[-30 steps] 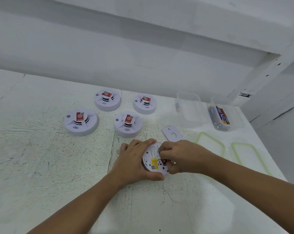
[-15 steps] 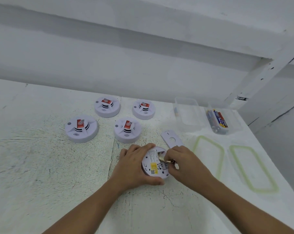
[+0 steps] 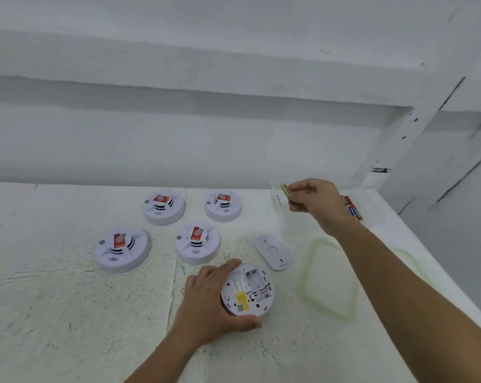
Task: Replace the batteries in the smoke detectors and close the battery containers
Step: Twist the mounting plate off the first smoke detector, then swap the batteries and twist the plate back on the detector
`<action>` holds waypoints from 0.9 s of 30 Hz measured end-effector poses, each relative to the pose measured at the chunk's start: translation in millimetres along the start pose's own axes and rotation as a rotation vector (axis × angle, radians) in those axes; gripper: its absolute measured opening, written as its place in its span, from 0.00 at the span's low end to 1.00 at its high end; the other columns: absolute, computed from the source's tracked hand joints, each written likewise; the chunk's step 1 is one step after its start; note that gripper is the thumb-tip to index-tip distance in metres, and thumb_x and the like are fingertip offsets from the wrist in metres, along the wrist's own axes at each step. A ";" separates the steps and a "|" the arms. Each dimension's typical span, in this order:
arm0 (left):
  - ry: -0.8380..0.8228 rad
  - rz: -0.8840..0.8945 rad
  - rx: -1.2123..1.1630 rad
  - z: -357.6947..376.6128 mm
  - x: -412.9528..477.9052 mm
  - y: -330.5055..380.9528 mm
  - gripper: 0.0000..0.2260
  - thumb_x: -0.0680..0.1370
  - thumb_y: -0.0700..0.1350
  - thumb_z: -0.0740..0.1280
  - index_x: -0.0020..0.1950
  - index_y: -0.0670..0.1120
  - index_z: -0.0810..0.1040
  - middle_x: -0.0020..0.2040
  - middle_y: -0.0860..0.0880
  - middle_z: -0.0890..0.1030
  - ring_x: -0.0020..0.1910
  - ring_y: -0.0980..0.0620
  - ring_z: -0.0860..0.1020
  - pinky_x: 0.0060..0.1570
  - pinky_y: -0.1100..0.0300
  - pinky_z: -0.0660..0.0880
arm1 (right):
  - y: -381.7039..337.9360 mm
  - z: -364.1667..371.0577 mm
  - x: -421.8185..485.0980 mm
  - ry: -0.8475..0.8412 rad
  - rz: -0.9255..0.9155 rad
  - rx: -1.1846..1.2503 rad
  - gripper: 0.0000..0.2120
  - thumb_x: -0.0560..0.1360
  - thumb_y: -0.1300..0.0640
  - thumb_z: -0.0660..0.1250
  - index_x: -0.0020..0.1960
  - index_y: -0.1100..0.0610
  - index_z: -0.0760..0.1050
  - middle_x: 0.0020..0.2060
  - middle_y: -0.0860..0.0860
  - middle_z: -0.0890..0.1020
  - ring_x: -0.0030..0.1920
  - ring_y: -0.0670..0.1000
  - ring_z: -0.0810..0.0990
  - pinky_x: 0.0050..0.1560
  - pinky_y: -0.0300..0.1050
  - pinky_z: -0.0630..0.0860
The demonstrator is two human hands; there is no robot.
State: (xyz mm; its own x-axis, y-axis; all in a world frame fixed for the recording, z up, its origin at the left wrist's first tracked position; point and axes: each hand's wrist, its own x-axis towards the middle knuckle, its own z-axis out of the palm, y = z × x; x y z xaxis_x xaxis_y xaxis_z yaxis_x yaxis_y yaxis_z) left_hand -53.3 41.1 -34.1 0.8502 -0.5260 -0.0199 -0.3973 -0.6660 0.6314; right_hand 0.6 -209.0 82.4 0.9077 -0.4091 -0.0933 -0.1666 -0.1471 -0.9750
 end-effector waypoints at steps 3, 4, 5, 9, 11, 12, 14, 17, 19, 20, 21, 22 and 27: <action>0.029 -0.011 -0.012 0.7 -1.4 0.8 0.51 0.52 0.78 0.67 0.72 0.64 0.57 0.58 0.71 0.63 0.58 0.65 0.62 0.59 0.64 0.56 | 9.7 -2.3 51.9 0.107 0.043 -0.295 0.08 0.72 0.69 0.67 0.37 0.60 0.76 0.37 0.57 0.79 0.31 0.54 0.79 0.44 0.49 0.81; 0.038 -0.018 -0.025 1.2 -1.4 0.8 0.51 0.52 0.78 0.67 0.72 0.65 0.57 0.58 0.70 0.64 0.58 0.64 0.63 0.59 0.64 0.57 | 16.3 -0.7 66.8 0.106 0.069 -0.432 0.07 0.73 0.68 0.66 0.37 0.61 0.76 0.37 0.57 0.80 0.33 0.55 0.79 0.45 0.50 0.80; 0.042 -0.022 -0.038 1.2 -1.8 1.1 0.50 0.52 0.78 0.68 0.71 0.65 0.56 0.59 0.70 0.64 0.58 0.65 0.63 0.59 0.64 0.57 | 23.0 1.8 76.9 0.094 0.083 -0.568 0.05 0.73 0.67 0.65 0.39 0.61 0.75 0.38 0.58 0.80 0.36 0.57 0.80 0.46 0.49 0.81; 0.051 -0.025 -0.050 2.5 -1.3 2.0 0.49 0.53 0.80 0.65 0.70 0.66 0.55 0.59 0.72 0.64 0.58 0.72 0.60 0.59 0.68 0.55 | 46.5 14.5 91.8 0.058 0.033 -0.811 0.17 0.74 0.66 0.64 0.30 0.58 0.62 0.27 0.53 0.68 0.29 0.50 0.71 0.19 0.31 0.65; 0.067 -0.025 -0.053 4.2 -0.9 0.5 0.49 0.53 0.80 0.63 0.70 0.66 0.56 0.59 0.72 0.65 0.60 0.72 0.60 0.60 0.70 0.55 | 54.4 16.8 95.8 0.027 0.039 -0.866 0.18 0.74 0.66 0.63 0.29 0.58 0.59 0.28 0.52 0.67 0.36 0.53 0.76 0.23 0.36 0.64; 0.075 -0.026 -0.054 5.3 -0.8 -0.6 0.49 0.53 0.80 0.64 0.70 0.65 0.57 0.59 0.72 0.65 0.60 0.72 0.61 0.60 0.71 0.55 | 56.7 18.2 98.0 0.029 0.049 -0.849 0.17 0.74 0.66 0.63 0.30 0.58 0.61 0.30 0.54 0.71 0.41 0.55 0.79 0.28 0.38 0.70; 0.093 -0.028 -0.059 6.8 -1.1 -1.5 0.48 0.53 0.79 0.67 0.70 0.64 0.59 0.60 0.71 0.66 0.60 0.73 0.61 0.60 0.71 0.55 | 55.6 18.8 100.9 -0.001 0.094 -0.768 0.14 0.74 0.65 0.62 0.32 0.57 0.64 0.35 0.57 0.75 0.41 0.58 0.80 0.40 0.45 0.78; 0.124 -0.032 -0.067 7.3 -1.3 -0.5 0.47 0.54 0.76 0.70 0.69 0.64 0.60 0.59 0.72 0.66 0.60 0.73 0.62 0.60 0.71 0.55 | 55.4 16.1 107.7 -0.032 0.127 -0.706 0.14 0.75 0.66 0.61 0.32 0.57 0.66 0.31 0.55 0.75 0.24 0.48 0.79 0.32 0.43 0.76; 0.124 -0.036 -0.065 6.0 -1.7 2.2 0.47 0.54 0.76 0.70 0.69 0.64 0.60 0.58 0.73 0.64 0.60 0.75 0.60 0.60 0.72 0.53 | 55.8 15.5 109.8 -0.040 0.136 -0.707 0.16 0.73 0.69 0.61 0.29 0.57 0.64 0.29 0.57 0.77 0.30 0.51 0.84 0.28 0.42 0.71; 0.129 -0.036 -0.069 5.9 -2.0 2.6 0.47 0.53 0.77 0.69 0.69 0.64 0.60 0.58 0.74 0.64 0.59 0.76 0.60 0.60 0.73 0.53 | 56.8 14.9 111.0 -0.039 0.140 -0.699 0.16 0.72 0.70 0.60 0.29 0.57 0.63 0.29 0.58 0.78 0.36 0.58 0.85 0.27 0.42 0.69; 0.138 -0.032 -0.074 5.4 -2.3 3.6 0.47 0.53 0.78 0.68 0.69 0.64 0.60 0.58 0.74 0.64 0.59 0.76 0.59 0.60 0.73 0.53 | 55.1 14.3 110.7 -0.043 0.138 -0.701 0.16 0.71 0.70 0.60 0.29 0.57 0.63 0.28 0.59 0.77 0.38 0.61 0.84 0.27 0.43 0.69; 0.144 -0.031 -0.080 5.3 -2.3 4.3 0.47 0.53 0.79 0.66 0.69 0.64 0.60 0.57 0.74 0.64 0.59 0.77 0.59 0.60 0.73 0.54 | 52.8 13.5 110.8 -0.051 0.127 -0.709 0.15 0.71 0.70 0.60 0.30 0.58 0.64 0.27 0.58 0.76 0.38 0.62 0.84 0.27 0.44 0.71; 0.163 -0.035 -0.093 5.4 -2.6 5.5 0.46 0.53 0.77 0.68 0.67 0.65 0.61 0.56 0.74 0.65 0.59 0.77 0.60 0.59 0.70 0.56 | 38.2 1.1 99.7 -0.064 0.041 -0.559 0.06 0.74 0.67 0.60 0.39 0.63 0.72 0.36 0.58 0.76 0.36 0.59 0.81 0.42 0.52 0.81</action>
State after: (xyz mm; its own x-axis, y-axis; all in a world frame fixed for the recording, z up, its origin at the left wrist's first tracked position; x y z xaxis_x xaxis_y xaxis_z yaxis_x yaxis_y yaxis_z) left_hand -59.5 36.0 -34.8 0.9108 -0.4056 0.0775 -0.3389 -0.6270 0.7014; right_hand 85.2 -254.5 35.7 0.9151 -0.3711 -0.1577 -0.3645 -0.5942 -0.7170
